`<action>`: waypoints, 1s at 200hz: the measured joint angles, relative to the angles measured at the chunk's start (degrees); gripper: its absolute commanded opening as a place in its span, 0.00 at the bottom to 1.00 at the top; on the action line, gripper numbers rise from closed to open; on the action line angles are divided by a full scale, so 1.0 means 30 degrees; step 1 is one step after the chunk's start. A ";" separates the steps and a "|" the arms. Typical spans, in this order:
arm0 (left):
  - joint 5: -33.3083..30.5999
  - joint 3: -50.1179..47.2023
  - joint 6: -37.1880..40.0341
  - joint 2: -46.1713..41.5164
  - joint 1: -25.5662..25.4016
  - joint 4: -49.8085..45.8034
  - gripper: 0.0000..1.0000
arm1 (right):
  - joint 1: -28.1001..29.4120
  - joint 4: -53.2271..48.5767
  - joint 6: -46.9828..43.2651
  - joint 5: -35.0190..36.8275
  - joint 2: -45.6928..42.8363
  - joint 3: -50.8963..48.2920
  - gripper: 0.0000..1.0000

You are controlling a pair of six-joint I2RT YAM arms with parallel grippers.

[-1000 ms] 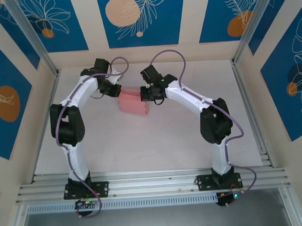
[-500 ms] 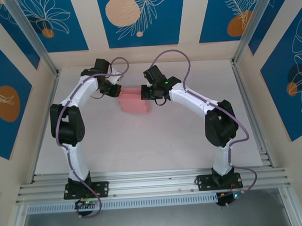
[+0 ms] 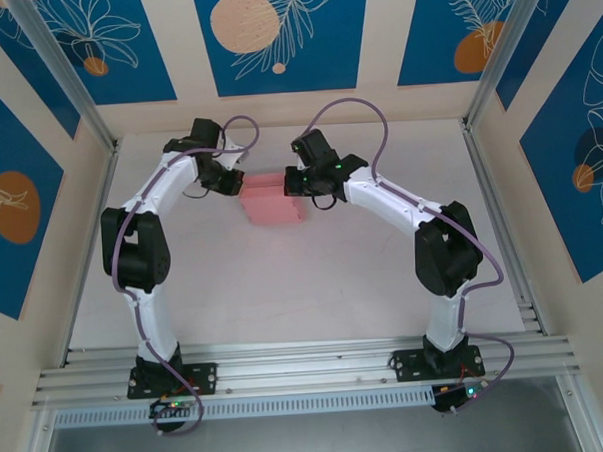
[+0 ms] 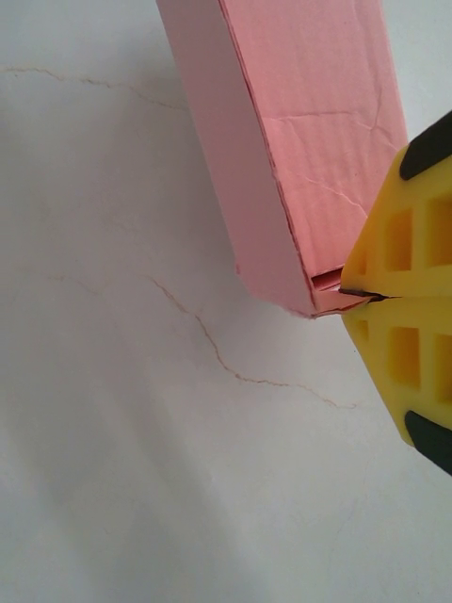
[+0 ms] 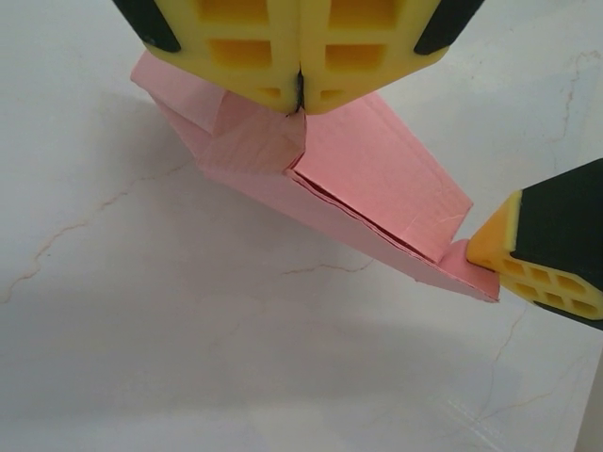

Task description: Fold the paper box

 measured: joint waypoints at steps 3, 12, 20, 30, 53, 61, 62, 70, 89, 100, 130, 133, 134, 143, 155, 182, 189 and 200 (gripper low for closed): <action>0.0015 -0.0036 -0.0058 -0.0044 -0.0007 0.0029 0.03 | 0.0007 0.0022 -0.0022 0.0007 -0.0007 -0.0051 0.00; 0.0080 -0.0168 -0.0189 -0.0182 -0.0007 0.0058 0.09 | 0.0029 0.0146 -0.0160 0.0153 -0.0029 -0.0291 0.00; 0.0124 -0.0240 -0.0299 -0.0313 -0.0015 0.0036 0.15 | 0.0036 0.0313 -0.0299 0.0299 -0.0051 -0.0627 0.00; 0.0233 -0.0299 -0.0561 -0.0488 -0.0022 0.0058 0.22 | 0.0036 0.0452 -0.0466 0.0415 -0.0066 -0.1107 0.00; 0.0430 -0.0583 -0.1027 -0.1071 -0.0073 0.0138 0.35 | 0.0102 0.0663 -0.0882 0.0590 -0.0066 -0.2091 0.00; 0.0481 -0.0736 -0.1107 -0.1319 -0.0095 0.0197 0.41 | 0.0146 0.0787 -0.0976 0.0663 -0.0066 -0.2251 0.00; 0.0481 -0.0772 -0.1100 -0.1377 -0.0095 0.0219 0.42 | 0.0160 0.0816 -0.1005 0.0670 -0.0066 -0.2273 0.00; 0.0532 -0.0954 -0.1297 -0.1647 -0.0109 0.0313 0.46 | 0.0204 0.0940 -0.1115 0.0729 -0.0073 -0.2353 0.00; 0.0568 -0.1559 -0.1464 -0.2310 -0.0124 0.0627 0.51 | 0.0306 0.1100 -0.1311 0.0860 -0.0146 -0.2368 0.00; 0.0568 -0.1865 -0.1581 -0.2499 -0.0131 0.0721 0.54 | 0.0342 0.1173 -0.1399 0.0867 -0.0204 -0.2368 0.00; 0.0576 -0.2849 -0.1617 -0.2535 -0.0146 0.1341 0.59 | 0.0452 0.1253 -0.1443 0.0874 -0.0219 -0.2368 0.00; 0.0576 -0.2943 -0.1617 -0.2528 -0.0146 0.1399 0.59 | 0.0474 0.1253 -0.1443 0.0882 -0.0219 -0.2368 0.00; 0.0576 -0.2965 -0.1610 -0.2528 -0.0146 0.1406 0.59 | 0.0474 0.1253 -0.1443 0.0882 -0.0219 -0.2368 0.00; 0.0583 -0.3140 -0.1617 -0.2448 -0.0146 0.1530 0.60 | 0.0503 0.1253 -0.1443 0.0918 -0.0219 -0.2361 0.00; 0.0590 -0.3184 -0.1639 -0.2266 -0.0146 0.1734 0.60 | 0.0539 0.1253 -0.1443 0.0933 -0.0219 -0.2361 0.00; 0.0590 -0.3191 -0.1741 -0.1836 -0.0146 0.2062 0.57 | 0.0539 0.1246 -0.1435 0.0925 -0.0219 -0.2346 0.00; 0.0590 -0.3191 -0.1763 -0.1749 -0.0146 0.2084 0.55 | 0.0539 0.1202 -0.1435 0.0918 -0.0219 -0.2302 0.00; 0.0590 -0.3191 -0.1749 -0.1603 -0.0146 0.2113 0.52 | 0.0539 0.1107 -0.1428 0.0896 -0.0219 -0.2171 0.00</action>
